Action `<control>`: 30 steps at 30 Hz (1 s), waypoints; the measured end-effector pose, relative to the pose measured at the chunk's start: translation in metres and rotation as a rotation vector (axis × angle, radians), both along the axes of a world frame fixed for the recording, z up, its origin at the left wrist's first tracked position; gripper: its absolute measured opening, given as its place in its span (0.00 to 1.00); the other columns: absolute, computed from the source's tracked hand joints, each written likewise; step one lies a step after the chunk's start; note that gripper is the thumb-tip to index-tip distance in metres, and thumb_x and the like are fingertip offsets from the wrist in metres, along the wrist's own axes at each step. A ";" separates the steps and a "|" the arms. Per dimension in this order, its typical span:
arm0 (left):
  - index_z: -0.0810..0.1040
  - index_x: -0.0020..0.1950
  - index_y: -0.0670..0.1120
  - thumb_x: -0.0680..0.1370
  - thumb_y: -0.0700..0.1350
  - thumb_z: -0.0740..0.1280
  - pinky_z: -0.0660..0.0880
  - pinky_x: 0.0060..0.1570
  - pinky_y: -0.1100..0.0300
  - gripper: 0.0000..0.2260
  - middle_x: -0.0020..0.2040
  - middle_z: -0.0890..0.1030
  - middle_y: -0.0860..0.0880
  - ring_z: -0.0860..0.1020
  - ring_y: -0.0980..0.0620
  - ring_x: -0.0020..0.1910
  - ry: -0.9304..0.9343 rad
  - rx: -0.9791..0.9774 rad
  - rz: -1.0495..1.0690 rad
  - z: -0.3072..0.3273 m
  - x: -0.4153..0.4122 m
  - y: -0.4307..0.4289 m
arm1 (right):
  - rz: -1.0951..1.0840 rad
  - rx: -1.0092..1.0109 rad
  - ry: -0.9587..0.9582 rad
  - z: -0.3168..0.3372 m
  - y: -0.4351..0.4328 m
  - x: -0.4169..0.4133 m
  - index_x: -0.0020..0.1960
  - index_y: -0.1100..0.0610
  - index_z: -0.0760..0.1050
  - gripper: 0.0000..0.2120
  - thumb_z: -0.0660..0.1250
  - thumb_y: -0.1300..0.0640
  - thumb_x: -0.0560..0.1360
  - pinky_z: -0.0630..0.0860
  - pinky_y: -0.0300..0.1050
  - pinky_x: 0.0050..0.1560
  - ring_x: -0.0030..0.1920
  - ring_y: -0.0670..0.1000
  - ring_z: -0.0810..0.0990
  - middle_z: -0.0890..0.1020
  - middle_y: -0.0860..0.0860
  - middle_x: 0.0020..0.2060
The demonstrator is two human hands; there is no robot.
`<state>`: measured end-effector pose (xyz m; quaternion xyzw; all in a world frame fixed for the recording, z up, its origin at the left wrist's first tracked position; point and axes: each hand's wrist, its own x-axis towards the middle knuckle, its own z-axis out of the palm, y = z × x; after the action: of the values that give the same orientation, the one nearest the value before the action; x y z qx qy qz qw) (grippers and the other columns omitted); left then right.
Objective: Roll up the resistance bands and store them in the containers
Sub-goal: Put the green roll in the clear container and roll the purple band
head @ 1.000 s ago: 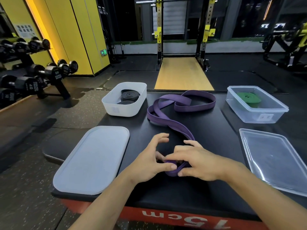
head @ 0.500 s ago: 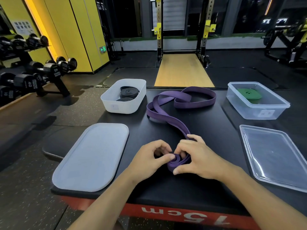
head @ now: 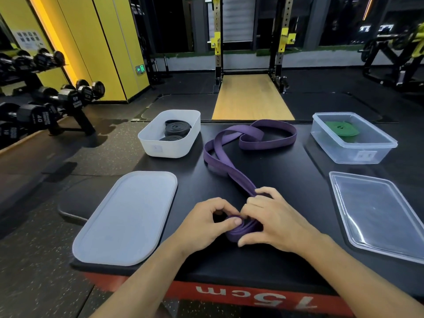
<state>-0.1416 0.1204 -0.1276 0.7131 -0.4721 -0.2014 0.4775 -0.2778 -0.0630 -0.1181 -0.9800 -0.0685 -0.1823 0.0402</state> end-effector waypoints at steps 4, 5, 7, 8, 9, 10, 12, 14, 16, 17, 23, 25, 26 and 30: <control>0.87 0.51 0.51 0.77 0.44 0.76 0.78 0.57 0.57 0.04 0.48 0.86 0.55 0.83 0.56 0.50 0.028 0.013 0.002 0.003 0.002 -0.001 | 0.050 -0.084 0.003 -0.004 -0.014 -0.012 0.48 0.45 0.76 0.17 0.57 0.35 0.83 0.62 0.48 0.72 0.46 0.42 0.75 0.73 0.40 0.44; 0.87 0.51 0.50 0.77 0.43 0.76 0.78 0.56 0.58 0.04 0.48 0.86 0.54 0.83 0.55 0.50 0.040 0.020 0.000 0.003 0.003 -0.002 | 0.051 -0.084 0.013 -0.005 -0.014 -0.011 0.50 0.45 0.76 0.17 0.56 0.36 0.83 0.62 0.48 0.72 0.47 0.42 0.75 0.73 0.40 0.45; 0.88 0.52 0.47 0.77 0.42 0.76 0.77 0.55 0.61 0.05 0.47 0.87 0.54 0.84 0.56 0.49 0.079 0.022 0.002 0.004 0.002 -0.001 | 0.032 -0.069 0.031 -0.006 -0.012 -0.010 0.57 0.45 0.77 0.19 0.53 0.35 0.83 0.61 0.48 0.72 0.49 0.43 0.74 0.72 0.40 0.47; 0.88 0.53 0.47 0.77 0.42 0.77 0.77 0.54 0.62 0.06 0.47 0.87 0.53 0.84 0.56 0.49 0.102 0.017 0.003 0.004 0.001 -0.001 | 0.021 -0.052 0.041 -0.008 -0.012 -0.010 0.60 0.45 0.77 0.21 0.52 0.34 0.83 0.60 0.48 0.73 0.51 0.43 0.75 0.72 0.40 0.48; 0.88 0.54 0.48 0.76 0.42 0.77 0.77 0.55 0.61 0.07 0.47 0.87 0.53 0.84 0.56 0.49 0.120 0.006 0.003 0.005 0.000 -0.001 | 0.011 -0.026 0.047 -0.009 -0.011 -0.010 0.63 0.45 0.76 0.22 0.52 0.33 0.83 0.59 0.47 0.74 0.53 0.43 0.75 0.72 0.40 0.50; 0.87 0.55 0.50 0.76 0.42 0.78 0.77 0.57 0.58 0.09 0.46 0.87 0.53 0.84 0.55 0.49 0.133 -0.004 0.003 0.006 -0.001 -0.001 | 0.003 0.015 0.054 -0.009 -0.011 -0.011 0.66 0.45 0.74 0.23 0.54 0.32 0.82 0.57 0.46 0.76 0.56 0.42 0.75 0.73 0.39 0.52; 0.79 0.59 0.54 0.74 0.44 0.80 0.76 0.62 0.54 0.17 0.45 0.87 0.52 0.84 0.54 0.52 0.160 -0.007 0.012 0.008 -0.001 -0.001 | -0.007 0.109 0.076 -0.006 -0.010 -0.012 0.72 0.45 0.69 0.26 0.59 0.32 0.80 0.55 0.45 0.77 0.62 0.39 0.73 0.75 0.37 0.58; 0.72 0.60 0.55 0.73 0.45 0.81 0.75 0.66 0.52 0.23 0.45 0.87 0.49 0.83 0.54 0.56 0.197 0.005 0.006 0.009 -0.001 -0.001 | 0.006 0.140 0.108 -0.001 -0.007 -0.012 0.77 0.44 0.64 0.28 0.62 0.35 0.80 0.52 0.44 0.79 0.66 0.37 0.70 0.73 0.35 0.63; 0.70 0.62 0.55 0.72 0.46 0.82 0.73 0.68 0.52 0.26 0.45 0.87 0.49 0.82 0.55 0.59 0.193 0.024 0.008 0.009 -0.002 -0.001 | 0.039 0.145 0.149 0.002 -0.001 -0.013 0.79 0.40 0.60 0.29 0.63 0.40 0.81 0.46 0.41 0.79 0.67 0.36 0.68 0.71 0.34 0.64; 0.70 0.63 0.55 0.71 0.46 0.82 0.73 0.69 0.52 0.27 0.46 0.87 0.49 0.81 0.57 0.61 0.180 0.033 0.014 0.009 -0.002 -0.001 | 0.054 0.147 0.164 0.003 0.001 -0.014 0.80 0.39 0.59 0.28 0.63 0.42 0.82 0.44 0.40 0.79 0.67 0.35 0.66 0.70 0.35 0.63; 0.71 0.62 0.57 0.71 0.50 0.82 0.70 0.70 0.54 0.26 0.46 0.86 0.52 0.78 0.60 0.64 0.120 0.046 0.015 0.006 -0.002 -0.001 | 0.060 0.168 0.225 0.016 0.000 -0.008 0.73 0.36 0.66 0.22 0.65 0.42 0.81 0.45 0.42 0.78 0.61 0.37 0.66 0.67 0.36 0.53; 0.73 0.58 0.57 0.71 0.52 0.81 0.74 0.66 0.54 0.22 0.46 0.84 0.54 0.80 0.57 0.58 0.064 0.033 0.035 0.005 -0.003 0.000 | 0.056 0.176 0.228 0.017 0.000 -0.007 0.70 0.36 0.69 0.20 0.66 0.40 0.79 0.42 0.44 0.79 0.62 0.36 0.67 0.67 0.35 0.54; 0.75 0.54 0.56 0.71 0.53 0.81 0.76 0.62 0.53 0.18 0.45 0.83 0.54 0.81 0.55 0.53 0.037 0.020 0.057 0.005 -0.004 0.000 | 0.055 0.191 0.227 0.017 0.000 -0.007 0.69 0.36 0.70 0.20 0.66 0.38 0.78 0.41 0.45 0.80 0.63 0.36 0.67 0.68 0.34 0.56; 0.82 0.45 0.52 0.76 0.50 0.78 0.79 0.55 0.46 0.06 0.42 0.85 0.53 0.83 0.52 0.46 0.008 -0.041 0.113 0.003 -0.007 0.001 | -0.026 0.289 0.151 0.011 0.008 -0.006 0.58 0.41 0.74 0.20 0.67 0.30 0.73 0.45 0.49 0.81 0.57 0.37 0.75 0.77 0.35 0.50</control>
<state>-0.1487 0.1213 -0.1243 0.7279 -0.4330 -0.1671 0.5047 -0.2840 -0.0554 -0.1069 -0.9757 -0.0254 -0.1167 0.1834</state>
